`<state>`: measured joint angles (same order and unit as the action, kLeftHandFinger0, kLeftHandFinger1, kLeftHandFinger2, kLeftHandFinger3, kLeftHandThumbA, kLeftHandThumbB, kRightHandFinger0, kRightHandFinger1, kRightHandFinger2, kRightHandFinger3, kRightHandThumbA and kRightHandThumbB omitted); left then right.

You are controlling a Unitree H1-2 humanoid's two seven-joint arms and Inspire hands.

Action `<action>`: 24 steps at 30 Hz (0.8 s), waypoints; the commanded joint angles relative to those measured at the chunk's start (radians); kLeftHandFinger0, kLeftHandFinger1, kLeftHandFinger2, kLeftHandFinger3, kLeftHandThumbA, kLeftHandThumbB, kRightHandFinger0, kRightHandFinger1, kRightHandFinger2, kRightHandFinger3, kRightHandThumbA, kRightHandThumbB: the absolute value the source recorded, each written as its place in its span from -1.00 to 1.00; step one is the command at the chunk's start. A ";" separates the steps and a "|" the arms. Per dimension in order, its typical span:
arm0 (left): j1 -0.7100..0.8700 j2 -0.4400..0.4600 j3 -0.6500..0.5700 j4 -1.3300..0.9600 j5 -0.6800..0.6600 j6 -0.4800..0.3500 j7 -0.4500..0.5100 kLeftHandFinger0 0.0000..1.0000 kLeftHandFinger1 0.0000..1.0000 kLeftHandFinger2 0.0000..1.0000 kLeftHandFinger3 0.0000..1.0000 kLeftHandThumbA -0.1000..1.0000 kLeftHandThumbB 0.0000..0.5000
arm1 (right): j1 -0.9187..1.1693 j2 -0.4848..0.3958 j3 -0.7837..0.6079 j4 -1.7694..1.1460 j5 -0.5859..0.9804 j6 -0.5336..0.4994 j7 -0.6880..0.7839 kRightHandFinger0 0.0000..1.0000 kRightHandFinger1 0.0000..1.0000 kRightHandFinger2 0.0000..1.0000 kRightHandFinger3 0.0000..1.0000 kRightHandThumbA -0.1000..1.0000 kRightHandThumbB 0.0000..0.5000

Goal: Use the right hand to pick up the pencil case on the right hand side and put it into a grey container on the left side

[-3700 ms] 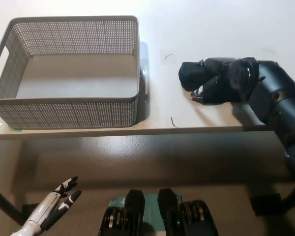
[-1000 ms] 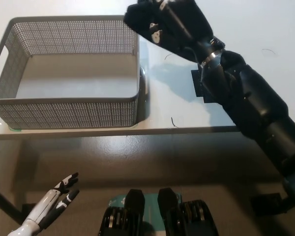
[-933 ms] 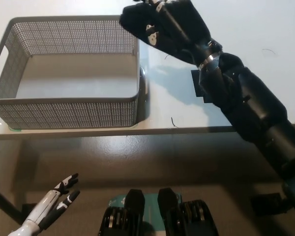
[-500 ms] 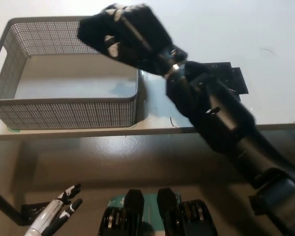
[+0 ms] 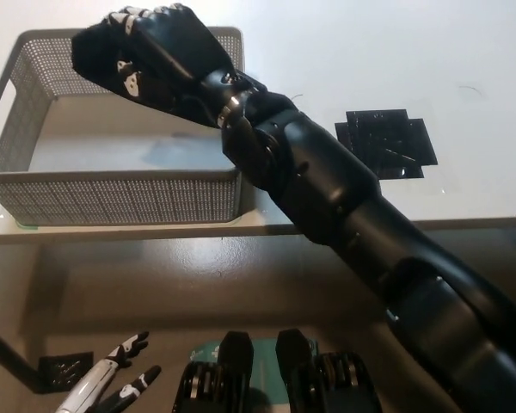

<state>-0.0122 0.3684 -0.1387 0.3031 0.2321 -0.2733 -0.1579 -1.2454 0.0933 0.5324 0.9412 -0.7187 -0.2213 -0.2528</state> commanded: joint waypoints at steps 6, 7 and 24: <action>-0.004 0.023 -0.021 -0.070 0.056 0.014 -0.010 1.00 1.00 1.00 1.00 0.80 -0.25 | -0.113 0.048 -0.003 0.086 -0.008 -0.018 -0.069 -1.00 -0.60 0.25 0.15 -1.00 -0.25; -0.006 0.024 -0.024 -0.071 0.062 0.010 -0.009 1.00 1.00 1.00 1.00 0.83 -0.27 | -0.113 0.049 -0.008 0.089 -0.002 -0.004 -0.048 -1.00 -0.61 0.22 0.08 -1.00 -0.31; -0.050 0.026 -0.064 -0.080 0.115 0.029 -0.030 1.00 1.00 1.00 1.00 1.00 0.17 | -0.085 -0.008 -0.023 0.147 0.067 0.009 0.243 1.00 1.00 1.00 1.00 1.00 0.95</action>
<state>-0.0343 0.3709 -0.1948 0.2570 0.3269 -0.2574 -0.1654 -1.2896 0.1195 0.5225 1.1475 -0.6977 -0.2406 -0.1559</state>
